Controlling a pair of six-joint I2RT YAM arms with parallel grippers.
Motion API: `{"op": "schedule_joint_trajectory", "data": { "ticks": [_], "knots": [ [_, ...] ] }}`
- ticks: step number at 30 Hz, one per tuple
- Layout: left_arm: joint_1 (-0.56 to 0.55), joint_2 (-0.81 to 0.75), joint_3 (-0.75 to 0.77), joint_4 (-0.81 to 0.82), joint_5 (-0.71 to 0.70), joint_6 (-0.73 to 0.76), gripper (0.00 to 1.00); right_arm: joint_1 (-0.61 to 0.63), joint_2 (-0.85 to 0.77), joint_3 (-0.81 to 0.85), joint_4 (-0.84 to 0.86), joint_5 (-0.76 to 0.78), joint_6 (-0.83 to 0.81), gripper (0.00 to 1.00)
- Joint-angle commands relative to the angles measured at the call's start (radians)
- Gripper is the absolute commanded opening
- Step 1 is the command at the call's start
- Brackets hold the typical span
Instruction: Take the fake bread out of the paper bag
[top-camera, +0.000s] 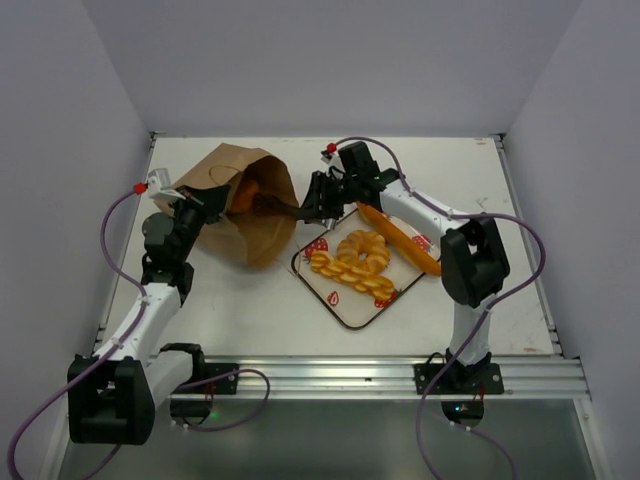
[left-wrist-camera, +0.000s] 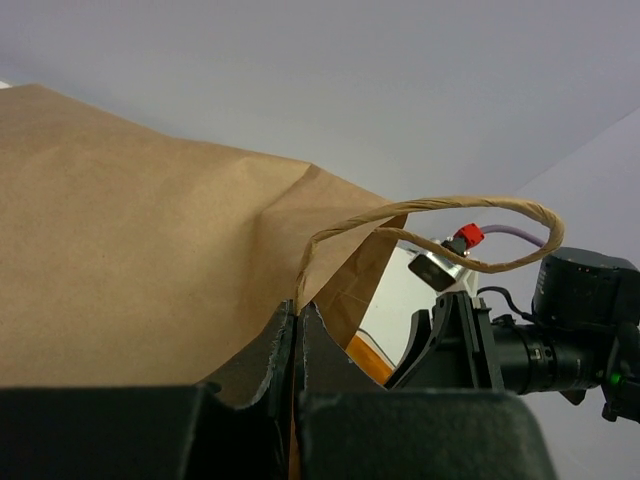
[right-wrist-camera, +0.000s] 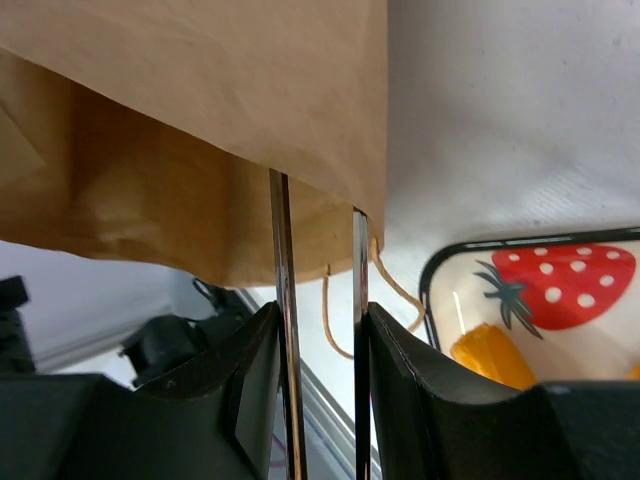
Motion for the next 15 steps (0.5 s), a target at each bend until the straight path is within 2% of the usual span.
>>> {"op": "schedule_joint_trajectory", "data": {
  "ticks": [1,9,15],
  "knots": [
    [0.009,0.004,-0.001,0.115,-0.017,-0.024,0.00,-0.001,0.018,0.033,0.134,-0.086,0.140,0.41],
    [0.009,0.002,-0.004,0.115,-0.012,-0.020,0.00,-0.003,0.079,0.067,0.218,-0.095,0.261,0.43],
    [0.009,-0.007,-0.001,0.108,-0.009,-0.009,0.00,-0.003,0.075,0.052,0.233,-0.097,0.279,0.44]
  ]
}}
